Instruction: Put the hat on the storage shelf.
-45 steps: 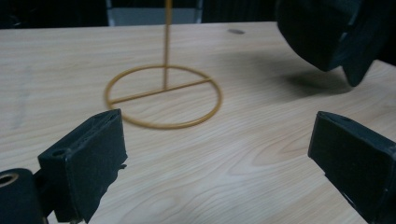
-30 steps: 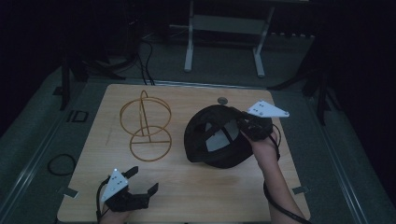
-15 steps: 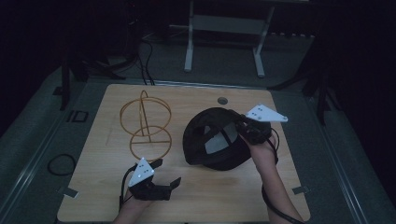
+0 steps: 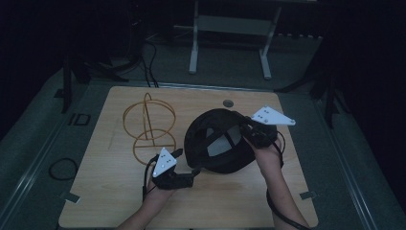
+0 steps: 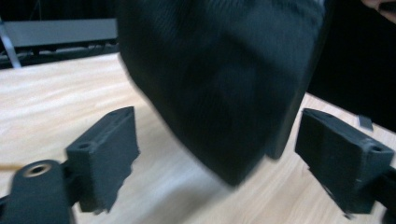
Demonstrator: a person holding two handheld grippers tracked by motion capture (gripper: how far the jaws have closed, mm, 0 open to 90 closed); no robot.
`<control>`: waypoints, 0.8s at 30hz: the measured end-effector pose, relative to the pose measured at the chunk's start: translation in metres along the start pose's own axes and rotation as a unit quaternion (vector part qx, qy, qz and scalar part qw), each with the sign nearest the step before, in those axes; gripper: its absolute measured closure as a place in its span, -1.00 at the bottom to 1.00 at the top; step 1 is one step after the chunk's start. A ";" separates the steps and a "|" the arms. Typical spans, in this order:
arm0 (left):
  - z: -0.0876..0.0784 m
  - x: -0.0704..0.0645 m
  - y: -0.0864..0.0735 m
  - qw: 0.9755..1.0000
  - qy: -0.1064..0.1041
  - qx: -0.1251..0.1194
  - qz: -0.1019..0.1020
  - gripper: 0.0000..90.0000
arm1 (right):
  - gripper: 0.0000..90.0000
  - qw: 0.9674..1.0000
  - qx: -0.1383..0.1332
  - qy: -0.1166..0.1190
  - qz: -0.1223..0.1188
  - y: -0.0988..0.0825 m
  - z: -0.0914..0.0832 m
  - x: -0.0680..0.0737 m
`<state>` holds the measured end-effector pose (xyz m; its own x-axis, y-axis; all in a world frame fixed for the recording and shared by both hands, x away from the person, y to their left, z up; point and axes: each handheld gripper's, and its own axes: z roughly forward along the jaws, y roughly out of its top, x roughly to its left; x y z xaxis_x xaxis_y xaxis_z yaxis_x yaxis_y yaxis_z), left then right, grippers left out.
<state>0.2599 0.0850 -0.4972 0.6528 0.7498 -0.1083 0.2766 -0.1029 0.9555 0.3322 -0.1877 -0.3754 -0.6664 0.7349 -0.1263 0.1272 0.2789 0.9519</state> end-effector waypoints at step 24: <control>0.021 0.002 0.020 0.997 0.063 -0.025 -0.032 0.95 | 0.96 1.000 -0.006 0.001 -0.003 -0.005 -0.012 0.002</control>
<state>0.2818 0.0709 -0.4841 0.5397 0.8307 -0.1365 0.2770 -0.0221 0.9606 0.3214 -0.1958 -0.3773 -0.6691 0.7314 -0.1320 0.1146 0.2769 0.9540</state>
